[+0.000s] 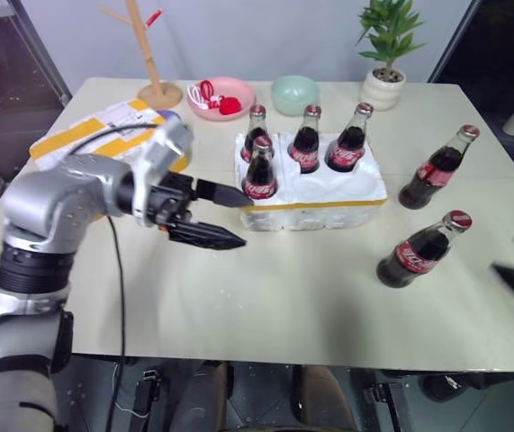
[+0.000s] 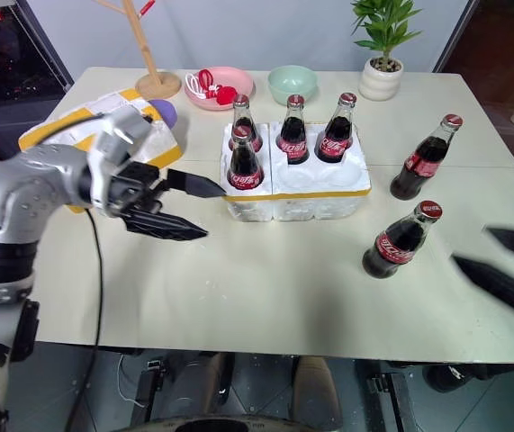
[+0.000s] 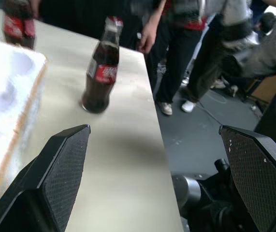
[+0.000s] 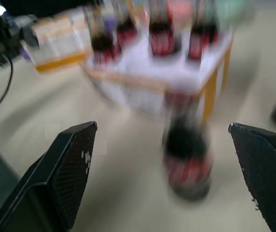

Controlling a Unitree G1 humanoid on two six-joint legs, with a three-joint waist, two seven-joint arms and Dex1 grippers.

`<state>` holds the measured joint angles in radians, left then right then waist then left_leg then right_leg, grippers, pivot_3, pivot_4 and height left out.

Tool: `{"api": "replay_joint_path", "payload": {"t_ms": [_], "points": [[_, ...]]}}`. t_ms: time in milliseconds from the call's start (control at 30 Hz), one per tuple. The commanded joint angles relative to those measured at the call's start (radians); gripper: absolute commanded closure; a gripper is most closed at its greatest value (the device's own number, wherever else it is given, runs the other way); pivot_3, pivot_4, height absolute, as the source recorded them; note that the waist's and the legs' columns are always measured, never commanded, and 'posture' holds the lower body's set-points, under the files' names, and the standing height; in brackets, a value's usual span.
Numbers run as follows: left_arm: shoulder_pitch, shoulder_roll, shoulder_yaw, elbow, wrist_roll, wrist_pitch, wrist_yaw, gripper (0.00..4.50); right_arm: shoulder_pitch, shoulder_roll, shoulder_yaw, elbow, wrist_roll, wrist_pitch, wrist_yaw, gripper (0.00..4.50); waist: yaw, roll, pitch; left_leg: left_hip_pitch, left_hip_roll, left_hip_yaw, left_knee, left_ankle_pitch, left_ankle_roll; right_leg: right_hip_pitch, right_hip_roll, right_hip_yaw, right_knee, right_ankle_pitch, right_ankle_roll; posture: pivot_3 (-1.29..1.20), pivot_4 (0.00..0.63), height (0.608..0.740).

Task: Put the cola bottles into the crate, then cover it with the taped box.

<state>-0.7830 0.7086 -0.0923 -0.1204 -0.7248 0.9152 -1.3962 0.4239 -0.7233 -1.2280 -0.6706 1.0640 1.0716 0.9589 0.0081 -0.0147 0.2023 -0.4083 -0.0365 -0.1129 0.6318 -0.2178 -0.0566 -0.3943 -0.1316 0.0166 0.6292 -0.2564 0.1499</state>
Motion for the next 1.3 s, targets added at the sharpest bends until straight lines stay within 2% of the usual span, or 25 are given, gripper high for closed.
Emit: {"api": "replay_joint_path", "payload": {"t_ms": [33, 200, 300, 500, 733, 800, 867, 900, 1033, 1100, 1200, 1300], "points": [[0.005, -0.029, -0.035, -0.016, 0.051, -0.089, 0.02, 0.04, 0.027, 0.103, 0.161, -0.121, -0.117, -0.15, -0.101, 0.0, -0.009, 0.0, 0.0, 0.0, 0.0, 0.0, 0.0, 0.0, 0.0, 0.0, 0.0, 0.0, -0.001, 0.0, -0.001, 0.0, 0.15, 0.739], [-0.006, -0.059, -0.052, 0.01, 0.078, -0.13, 0.032, 0.04, -0.012, 0.195, 0.422, -0.065, -0.281, -0.312, -0.201, 0.0, -0.022, 0.001, -0.001, 0.0, 0.0, 0.001, -0.002, 0.0, 0.0, -0.002, 0.0, 0.001, 0.0, 0.001, -0.001, 0.0, 0.15, 0.739], [-0.014, -0.067, -0.05, 0.019, 0.078, -0.132, 0.036, 0.04, -0.048, 0.203, 0.513, 0.005, -0.341, -0.384, -0.223, 0.0, -0.02, 0.001, -0.001, 0.0, 0.0, 0.0, -0.003, 0.0, 0.0, -0.002, 0.0, 0.001, 0.0, 0.001, -0.001, 0.0, 0.15, 0.739], [-0.014, -0.055, -0.042, 0.019, 0.083, -0.136, 0.038, 0.04, -0.137, 0.199, 0.61, 0.108, -0.328, -0.43, -0.24, 0.0, -0.02, 0.001, -0.001, 0.0, 0.0, 0.0, -0.002, 0.0, 0.0, -0.002, 0.0, 0.001, 0.0, 0.001, 0.0, 0.0, 0.15, 0.739], [-0.012, -0.051, -0.031, 0.011, 0.076, -0.131, 0.057, 0.04, -0.249, 0.188, 0.722, 0.246, -0.401, -0.482, -0.282, 0.0, -0.022, 0.001, -0.001, 0.0, 0.0, 0.0, -0.002, 0.0, 0.0, -0.002, 0.0, 0.001, 0.001, 0.001, 0.0, 0.0, 0.15, 0.739], [-0.014, -0.052, -0.024, 0.005, 0.067, -0.125, 0.066, 0.0, -0.254, 0.183, 0.737, 0.261, -0.416, -0.495, -0.283, 0.56, -0.019, 0.001, -0.001, 0.0, 0.0, 0.0, -0.002, 0.0, 0.0, -0.002, 0.0, 0.001, 0.001, 0.001, 0.0, 0.0, 0.15, 0.739], [-0.014, -0.052, -0.018, 0.004, 0.063, -0.121, 0.073, 0.0, -0.267, 0.18, 0.726, 0.255, -0.393, -0.506, -0.276, 1.38, -0.019, 0.001, -0.001, 0.0, 0.0, -0.001, -0.003, 0.0, 0.0, -0.002, 0.0, 0.0, 0.001, 0.001, 0.002, 0.0, 0.15, 0.739], [-0.012, -0.05, -0.015, 0.003, 0.063, -0.12, 0.077, 0.0, -0.277, 0.176, 0.713, 0.244, -0.372, -0.507, -0.272, 1.65, -0.02, 0.001, -0.001, 0.0, 0.0, 0.0, -0.003, 0.0, 0.0, -0.002, 0.0, 0.0, 0.001, 0.002, 0.002, 0.0, 0.15, 0.739], [0.017, -0.028, 0.024, -0.003, 0.052, -0.106, 0.107, 0.0, -0.355, 0.119, 0.641, 0.172, -0.188, -0.438, -0.273, 1.65, -0.028, 0.005, 0.001, 0.0, 0.0, 0.0, -0.003, 0.0, 0.0, -0.003, 0.0, 0.001, 0.001, 0.002, 0.003, 0.0, 0.15, 0.739], [0.036, -0.015, 0.062, -0.008, 0.033, -0.088, 0.135, 0.0, -0.449, 0.071, 0.641, 0.147, -0.076, -0.383, -0.302, 1.65, -0.032, 0.007, 0.002, 0.0, 0.0, 0.001, -0.003, 0.0, 0.0, -0.004, 0.0, 0.002, 0.001, 0.002, 0.003, 0.0, 0.15, 0.739], [0.07, -0.001, 0.116, -0.033, 0.013, -0.07, 0.184, 0.0, -0.649, 0.021, 0.713, 0.17, -0.005, -0.327, -0.353, 1.65, -0.044, 0.007, 0.002, 0.0, 0.001, 0.0, -0.003, 0.0, 0.0, -0.005, 0.001, 0.002, 0.003, 0.002, 0.003, 0.0, 0.15, 0.739], [0.089, -0.007, 0.156, -0.061, -0.013, -0.049, 0.241, 0.0, -0.841, 0.013, 0.83, 0.256, -0.067, -0.307, -0.387, 1.65, -0.046, 0.006, 0.002, -0.001, 0.001, -0.001, -0.003, 0.0, 0.0, -0.005, 0.002, 0.001, 0.002, 0.002, 0.003, 0.0, 0.15, 0.739]]}}
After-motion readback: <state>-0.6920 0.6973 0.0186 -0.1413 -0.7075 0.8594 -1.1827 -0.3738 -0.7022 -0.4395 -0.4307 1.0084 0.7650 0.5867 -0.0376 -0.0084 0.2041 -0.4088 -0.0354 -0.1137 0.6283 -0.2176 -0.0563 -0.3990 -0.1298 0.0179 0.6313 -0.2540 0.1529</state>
